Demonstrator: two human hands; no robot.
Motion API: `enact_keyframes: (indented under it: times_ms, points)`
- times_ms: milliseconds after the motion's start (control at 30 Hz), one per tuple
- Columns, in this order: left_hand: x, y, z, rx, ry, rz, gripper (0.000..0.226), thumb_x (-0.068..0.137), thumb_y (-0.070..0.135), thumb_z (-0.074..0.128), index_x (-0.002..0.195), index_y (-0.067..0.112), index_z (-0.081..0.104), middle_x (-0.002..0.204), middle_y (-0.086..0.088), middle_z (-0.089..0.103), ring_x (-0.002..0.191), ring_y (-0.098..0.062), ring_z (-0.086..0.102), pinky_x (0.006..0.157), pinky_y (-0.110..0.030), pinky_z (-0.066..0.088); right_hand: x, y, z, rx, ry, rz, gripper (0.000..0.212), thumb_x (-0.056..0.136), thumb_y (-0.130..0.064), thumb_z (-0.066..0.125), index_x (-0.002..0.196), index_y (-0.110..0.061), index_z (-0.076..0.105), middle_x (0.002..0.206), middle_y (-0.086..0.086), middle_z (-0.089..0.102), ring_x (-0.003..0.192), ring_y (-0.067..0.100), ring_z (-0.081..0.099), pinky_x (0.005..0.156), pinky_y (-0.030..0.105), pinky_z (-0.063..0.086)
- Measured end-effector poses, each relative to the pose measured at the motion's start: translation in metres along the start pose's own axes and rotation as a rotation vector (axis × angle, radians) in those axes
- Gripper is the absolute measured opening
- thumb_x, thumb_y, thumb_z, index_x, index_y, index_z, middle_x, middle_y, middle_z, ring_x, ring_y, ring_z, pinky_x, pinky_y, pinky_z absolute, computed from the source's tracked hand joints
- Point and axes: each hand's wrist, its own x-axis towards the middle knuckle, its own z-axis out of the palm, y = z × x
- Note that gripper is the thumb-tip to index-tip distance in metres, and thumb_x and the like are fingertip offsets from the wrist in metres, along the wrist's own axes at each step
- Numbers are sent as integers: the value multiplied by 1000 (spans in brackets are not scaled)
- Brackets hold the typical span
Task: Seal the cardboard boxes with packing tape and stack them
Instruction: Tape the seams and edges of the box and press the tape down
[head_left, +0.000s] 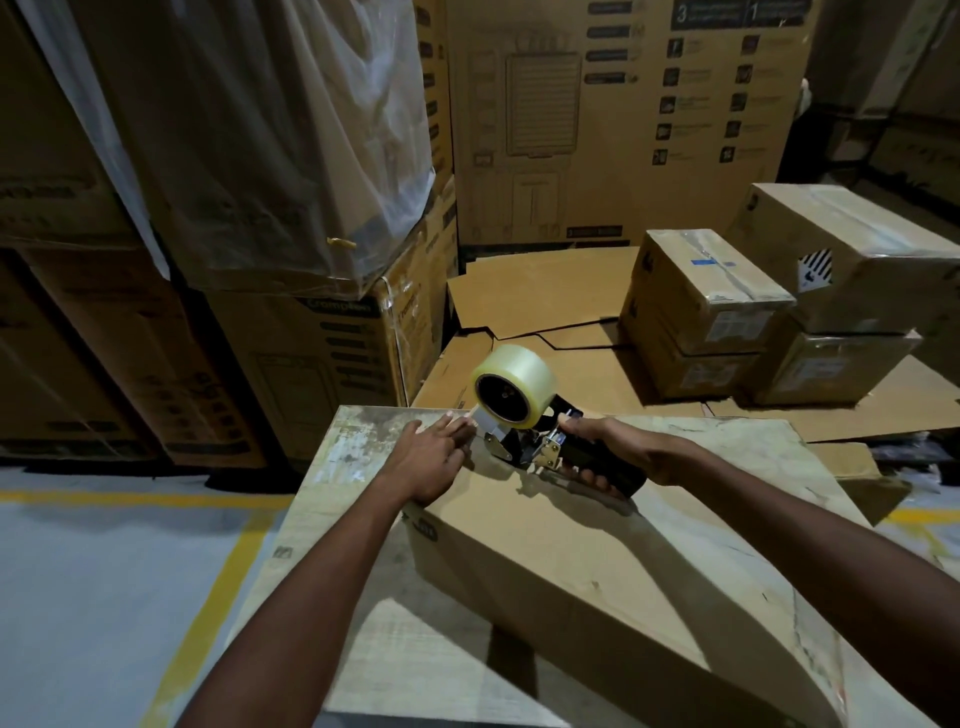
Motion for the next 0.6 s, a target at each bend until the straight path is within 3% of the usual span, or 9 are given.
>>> enact_keyframes:
  times_ms: [167, 600]
  points:
    - [1, 2, -1, -29, 10, -19, 52, 110, 37, 22, 161, 31, 26, 169, 13, 17, 157, -11, 9, 122, -49, 13, -13, 11, -5, 19, 8, -7, 68, 102, -67, 39, 100, -4, 64, 71, 4, 58, 56, 14, 52, 51, 24, 44]
    - [3, 11, -1, 39, 8, -63, 52, 110, 36, 24, 161, 26, 29, 169, 9, 20, 157, -12, 9, 123, -48, 16, -77, 74, -50, 97, 14, 5, 66, 101, -66, 40, 95, -5, 63, 76, 8, 59, 59, 17, 54, 52, 25, 46]
